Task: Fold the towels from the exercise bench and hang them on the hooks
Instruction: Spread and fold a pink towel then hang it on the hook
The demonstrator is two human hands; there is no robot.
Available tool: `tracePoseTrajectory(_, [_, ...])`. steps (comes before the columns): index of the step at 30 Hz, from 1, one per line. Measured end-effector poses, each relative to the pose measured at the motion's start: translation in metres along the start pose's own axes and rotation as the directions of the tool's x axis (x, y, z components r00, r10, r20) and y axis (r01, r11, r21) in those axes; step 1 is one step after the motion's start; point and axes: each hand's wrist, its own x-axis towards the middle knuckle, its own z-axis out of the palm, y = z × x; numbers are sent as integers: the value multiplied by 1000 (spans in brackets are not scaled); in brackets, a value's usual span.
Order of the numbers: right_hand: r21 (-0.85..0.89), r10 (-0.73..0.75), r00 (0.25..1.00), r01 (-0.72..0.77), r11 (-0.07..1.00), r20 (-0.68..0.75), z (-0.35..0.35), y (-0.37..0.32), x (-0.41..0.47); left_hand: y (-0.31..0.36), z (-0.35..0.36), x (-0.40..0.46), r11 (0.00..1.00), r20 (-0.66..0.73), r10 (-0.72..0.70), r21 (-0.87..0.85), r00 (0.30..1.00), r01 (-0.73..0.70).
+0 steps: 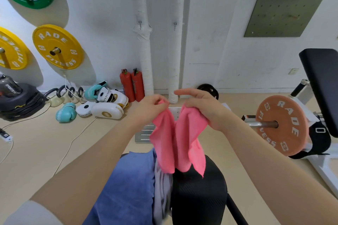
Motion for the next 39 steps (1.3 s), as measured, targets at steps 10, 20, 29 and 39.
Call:
tracePoseTrajectory(10, [-226, -47, 999, 41, 973, -22, 4, 8, -3, 25, -5, -18, 931, -16, 298, 226, 954, -287])
tracePoseTrajectory(20, [-339, 15, 1000, -20, 941, -18, 8, 13, -2, 10, 15, -23, 916, 186, 3, -394, 983, 72])
tracePoseTrajectory(29, [3, -37, 960, 37, 999, 276, 7, -10, -21, 5, 22, -20, 846, -117, -34, -531, 993, -34])
tracePoseTrajectory(39, [-625, -467, 865, 264, 735, -184, 34, -18, 4, 8, 21, -23, 711, -101, 37, -697, 994, -97])
